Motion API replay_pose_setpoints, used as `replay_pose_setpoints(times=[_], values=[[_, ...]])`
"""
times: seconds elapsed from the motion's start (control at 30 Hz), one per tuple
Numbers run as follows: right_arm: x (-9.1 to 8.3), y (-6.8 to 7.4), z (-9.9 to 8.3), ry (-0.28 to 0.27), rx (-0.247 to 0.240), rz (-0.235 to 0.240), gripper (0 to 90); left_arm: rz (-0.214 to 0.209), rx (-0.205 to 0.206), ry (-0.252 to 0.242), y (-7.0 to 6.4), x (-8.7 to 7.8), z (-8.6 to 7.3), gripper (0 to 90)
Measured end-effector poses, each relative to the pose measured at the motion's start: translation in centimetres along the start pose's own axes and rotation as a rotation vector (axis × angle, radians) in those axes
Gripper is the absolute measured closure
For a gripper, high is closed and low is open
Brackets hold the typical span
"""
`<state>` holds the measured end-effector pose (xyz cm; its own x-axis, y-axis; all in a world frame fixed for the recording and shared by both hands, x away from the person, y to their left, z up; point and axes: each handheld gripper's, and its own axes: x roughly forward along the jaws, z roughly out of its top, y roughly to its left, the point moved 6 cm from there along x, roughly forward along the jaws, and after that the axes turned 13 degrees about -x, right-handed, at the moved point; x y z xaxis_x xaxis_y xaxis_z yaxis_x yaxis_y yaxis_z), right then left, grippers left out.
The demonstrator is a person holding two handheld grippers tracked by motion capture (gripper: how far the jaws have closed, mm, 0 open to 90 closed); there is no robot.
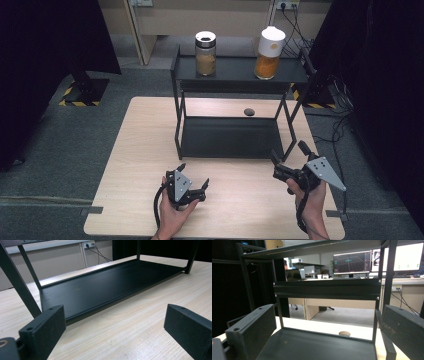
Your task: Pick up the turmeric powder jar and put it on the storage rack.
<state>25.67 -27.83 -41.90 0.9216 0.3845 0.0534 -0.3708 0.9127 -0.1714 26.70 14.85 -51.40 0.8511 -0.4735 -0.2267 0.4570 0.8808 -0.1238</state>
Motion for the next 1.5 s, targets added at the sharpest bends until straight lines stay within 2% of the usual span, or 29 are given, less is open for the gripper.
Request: replay_pose_setpoints(times=[0.37, 0.87, 1.5], values=[[-1.1, 0.1, -0.5, 0.006, -0.006, 0.001, 0.3, 0.002, 0.006, 0.0, -0.1, 0.0, 0.0, 3.2], [-2.2, 0.6, -2.2, 0.054, -0.015, 0.005, 0.3, 0.004, 0.006, -0.002, -0.1, 0.0, 0.0, 3.2], [-2.7, 0.8, -4.1, 0.099, 0.016, -0.003, 0.4, 0.003, 0.004, -0.006, -0.1, -0.1, -0.1, 3.2]])
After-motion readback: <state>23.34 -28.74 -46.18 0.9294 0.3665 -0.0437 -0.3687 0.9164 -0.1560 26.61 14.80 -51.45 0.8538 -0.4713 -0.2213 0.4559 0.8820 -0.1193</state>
